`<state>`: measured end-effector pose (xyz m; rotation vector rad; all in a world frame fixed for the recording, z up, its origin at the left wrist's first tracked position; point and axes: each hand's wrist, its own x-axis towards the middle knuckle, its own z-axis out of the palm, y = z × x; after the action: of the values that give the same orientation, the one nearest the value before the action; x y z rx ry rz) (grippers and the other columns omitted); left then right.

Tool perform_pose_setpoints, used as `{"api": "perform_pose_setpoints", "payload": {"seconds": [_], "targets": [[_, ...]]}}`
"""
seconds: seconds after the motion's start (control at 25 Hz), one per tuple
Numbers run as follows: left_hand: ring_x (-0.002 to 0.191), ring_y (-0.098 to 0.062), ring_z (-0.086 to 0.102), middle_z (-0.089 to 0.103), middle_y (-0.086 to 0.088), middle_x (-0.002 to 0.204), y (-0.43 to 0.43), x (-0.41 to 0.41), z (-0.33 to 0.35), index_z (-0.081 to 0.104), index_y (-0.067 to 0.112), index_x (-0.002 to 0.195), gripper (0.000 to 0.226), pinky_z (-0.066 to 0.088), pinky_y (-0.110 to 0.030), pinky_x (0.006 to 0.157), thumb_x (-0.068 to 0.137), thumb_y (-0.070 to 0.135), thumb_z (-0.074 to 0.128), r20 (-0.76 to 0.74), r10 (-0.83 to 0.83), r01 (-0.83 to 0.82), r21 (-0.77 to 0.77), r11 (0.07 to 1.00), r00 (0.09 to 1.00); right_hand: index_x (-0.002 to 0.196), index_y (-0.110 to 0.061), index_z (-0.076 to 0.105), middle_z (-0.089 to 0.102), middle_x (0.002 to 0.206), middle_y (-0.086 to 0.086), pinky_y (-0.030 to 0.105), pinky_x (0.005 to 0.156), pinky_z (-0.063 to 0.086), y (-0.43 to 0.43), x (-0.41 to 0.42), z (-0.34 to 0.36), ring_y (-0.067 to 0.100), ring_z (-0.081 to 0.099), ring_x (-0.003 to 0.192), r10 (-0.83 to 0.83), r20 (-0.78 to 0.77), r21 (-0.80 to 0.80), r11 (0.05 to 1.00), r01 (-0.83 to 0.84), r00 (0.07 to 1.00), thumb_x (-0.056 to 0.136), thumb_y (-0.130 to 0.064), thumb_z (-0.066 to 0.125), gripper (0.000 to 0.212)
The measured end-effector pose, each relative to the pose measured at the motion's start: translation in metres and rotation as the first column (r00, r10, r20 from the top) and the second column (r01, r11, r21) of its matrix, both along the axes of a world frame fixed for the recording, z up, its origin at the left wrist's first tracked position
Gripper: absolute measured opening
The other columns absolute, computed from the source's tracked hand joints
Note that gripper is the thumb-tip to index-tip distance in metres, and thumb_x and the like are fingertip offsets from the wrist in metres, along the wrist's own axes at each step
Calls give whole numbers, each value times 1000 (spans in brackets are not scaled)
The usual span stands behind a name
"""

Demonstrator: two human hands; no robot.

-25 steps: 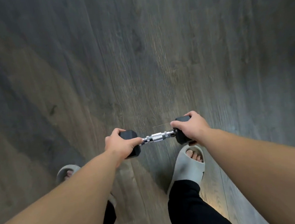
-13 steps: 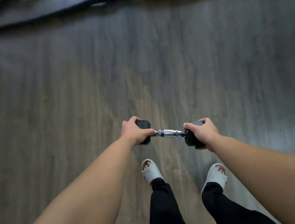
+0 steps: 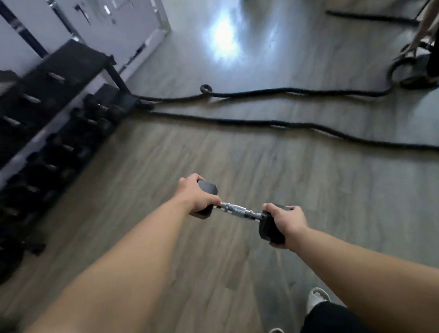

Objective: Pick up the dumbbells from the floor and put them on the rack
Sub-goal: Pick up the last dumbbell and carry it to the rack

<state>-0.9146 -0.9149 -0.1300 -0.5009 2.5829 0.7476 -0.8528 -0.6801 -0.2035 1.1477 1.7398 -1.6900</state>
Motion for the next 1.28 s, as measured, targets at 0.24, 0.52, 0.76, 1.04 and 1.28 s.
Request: {"api": "perform_pose_setpoints", "payload": {"seconds": [0.24, 0.52, 0.76, 1.04, 1.28], "targets": [[112, -23, 59, 57, -3, 130, -128, -46, 23, 56, 24, 134, 94, 54, -37, 94, 51, 43, 96, -64, 271, -270, 26, 962, 960, 112, -29, 52, 58, 125, 11, 46, 46, 59, -113, -114, 26, 36, 70, 96, 265, -77, -1, 964, -266, 961, 41, -55, 84, 82], [107, -23, 57, 54, -6, 126, -261, -114, 59, 58, 23, 130, 88, 58, -36, 84, 53, 39, 97, -181, 548, -552, 30, 833, 817, 97, -27, 56, 69, 109, 12, 42, 49, 61, -270, -256, 53, 35, 76, 83, 474, -164, -45, 872, -487, 865, 49, -48, 82, 58], [105, -19, 54, 54, -3, 129, -431, -157, 89, 54, 20, 139, 98, 50, -30, 78, 53, 39, 97, -260, 624, -636, 45, 770, 737, 91, -20, 60, 56, 94, 17, 49, 53, 54, -465, -349, 21, 34, 63, 71, 579, -181, -175, 776, -606, 795, 41, -38, 88, 60], [102, -19, 55, 51, -2, 124, -675, -218, 112, 56, 21, 133, 87, 49, -31, 78, 56, 38, 94, -260, 531, -568, -89, 818, 806, 103, -6, 73, 68, 76, 17, 50, 59, 59, -707, -367, 78, 32, 66, 56, 534, -141, -215, 806, -552, 834, 54, -29, 88, 57], [82, -26, 69, 55, -6, 116, -855, -272, 121, 58, 23, 121, 78, 57, -30, 43, 54, 31, 97, -174, 526, -540, -38, 841, 832, 105, -8, 66, 69, 74, 16, 50, 63, 60, -885, -409, 82, 31, 68, 58, 495, -68, -241, 835, -495, 866, 55, -28, 81, 56]]}}
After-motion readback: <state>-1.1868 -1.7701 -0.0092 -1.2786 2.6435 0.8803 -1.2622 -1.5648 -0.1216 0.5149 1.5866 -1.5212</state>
